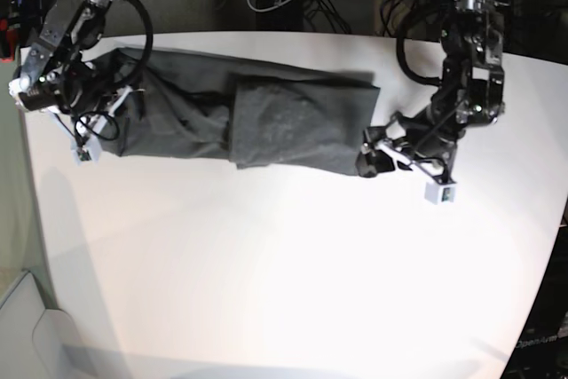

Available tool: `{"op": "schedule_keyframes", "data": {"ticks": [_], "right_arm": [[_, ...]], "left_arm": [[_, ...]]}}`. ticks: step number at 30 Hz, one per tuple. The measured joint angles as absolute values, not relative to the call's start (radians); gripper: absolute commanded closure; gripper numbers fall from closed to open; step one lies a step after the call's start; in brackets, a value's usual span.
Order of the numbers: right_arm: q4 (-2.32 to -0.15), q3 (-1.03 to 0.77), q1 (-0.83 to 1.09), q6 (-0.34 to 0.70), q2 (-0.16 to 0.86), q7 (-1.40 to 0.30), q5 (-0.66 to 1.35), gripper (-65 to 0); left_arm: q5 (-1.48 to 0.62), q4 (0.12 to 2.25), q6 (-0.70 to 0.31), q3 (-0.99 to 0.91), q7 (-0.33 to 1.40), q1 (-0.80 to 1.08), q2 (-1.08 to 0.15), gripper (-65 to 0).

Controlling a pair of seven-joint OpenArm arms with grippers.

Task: Layout the t-shirt on the table in an organized manner, then fold the t-shirt properly
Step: 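Lay the held end onto the shirt middle and release the left gripper, then carry the shirt end held by the right gripper over onto the folded stack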

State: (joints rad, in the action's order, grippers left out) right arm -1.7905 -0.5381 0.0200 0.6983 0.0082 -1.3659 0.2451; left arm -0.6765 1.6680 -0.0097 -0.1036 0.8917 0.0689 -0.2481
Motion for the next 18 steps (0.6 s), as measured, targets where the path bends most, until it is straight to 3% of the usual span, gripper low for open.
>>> {"op": "schedule_keyframes", "data": {"ticks": [10, 18], "right_arm": [[-1.875, -0.537, 0.025, 0.698, 0.019, -1.413, 0.511, 0.0], [-1.936, -0.537, 0.02, 0.699, 0.014, -1.414, 0.701, 0.0]], "left_arm": [[-0.669, 1.665, -0.019, -0.291, 0.992, 0.12, -0.268, -46.3], [-0.636, 1.594, -0.019, -0.316, 0.994, 0.133, -0.266, -46.3]]}}
